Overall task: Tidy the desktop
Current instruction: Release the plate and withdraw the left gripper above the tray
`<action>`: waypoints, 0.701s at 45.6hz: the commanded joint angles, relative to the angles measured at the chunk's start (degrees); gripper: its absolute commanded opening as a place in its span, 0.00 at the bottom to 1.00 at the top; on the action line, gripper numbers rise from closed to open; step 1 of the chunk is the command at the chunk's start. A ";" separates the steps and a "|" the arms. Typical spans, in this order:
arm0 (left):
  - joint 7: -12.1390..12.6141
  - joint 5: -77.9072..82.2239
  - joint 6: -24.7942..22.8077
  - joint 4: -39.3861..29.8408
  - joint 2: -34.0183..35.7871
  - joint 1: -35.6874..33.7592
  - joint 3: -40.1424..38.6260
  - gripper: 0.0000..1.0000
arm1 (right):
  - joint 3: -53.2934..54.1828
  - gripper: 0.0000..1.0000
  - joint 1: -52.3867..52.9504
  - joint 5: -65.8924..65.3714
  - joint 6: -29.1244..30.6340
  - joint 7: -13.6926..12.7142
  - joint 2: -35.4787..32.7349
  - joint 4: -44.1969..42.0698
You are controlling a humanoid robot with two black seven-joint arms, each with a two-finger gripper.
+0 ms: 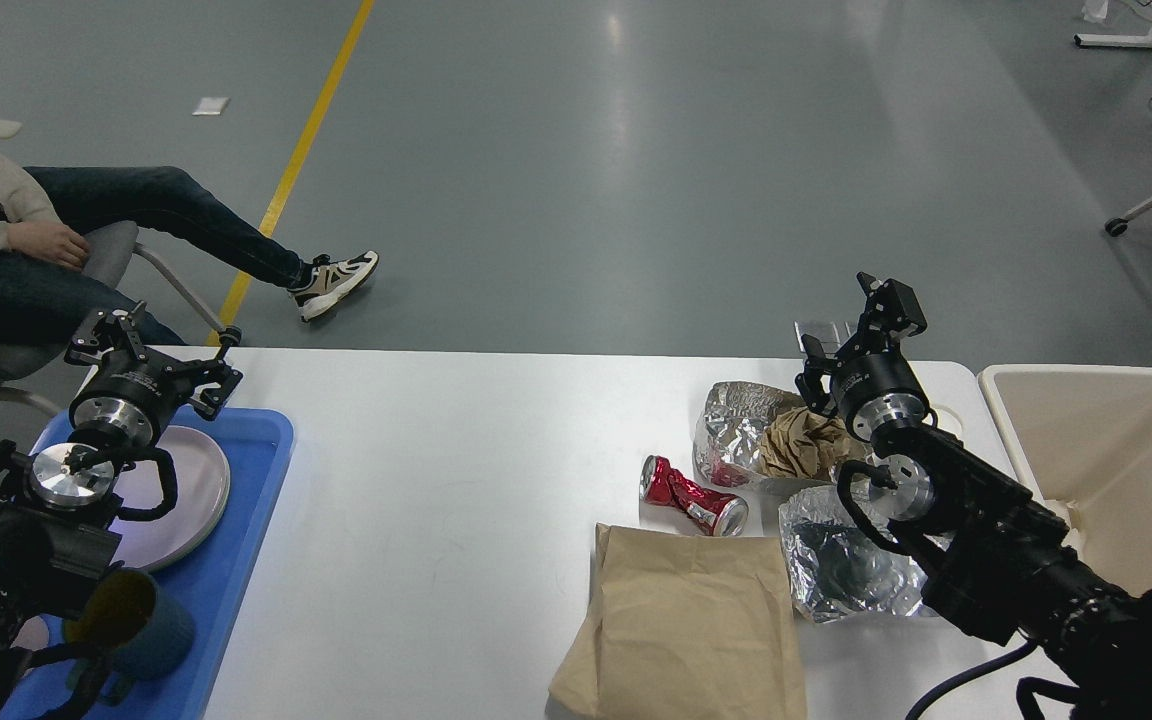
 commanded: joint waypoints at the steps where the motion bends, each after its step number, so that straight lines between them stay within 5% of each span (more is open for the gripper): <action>1: -6.31 -0.08 -3.46 -0.02 -0.38 1.57 -0.04 0.96 | 0.00 1.00 0.00 -0.02 0.00 0.00 0.00 0.00; 13: -16.52 -0.08 -13.12 -0.02 -0.99 4.74 -0.04 0.96 | 0.00 1.00 0.00 -0.02 0.00 0.00 0.00 0.00; 32: -17.05 -0.17 -14.10 -0.02 -1.08 5.44 -0.04 0.96 | 0.00 1.00 0.00 -0.02 0.00 0.00 0.00 0.00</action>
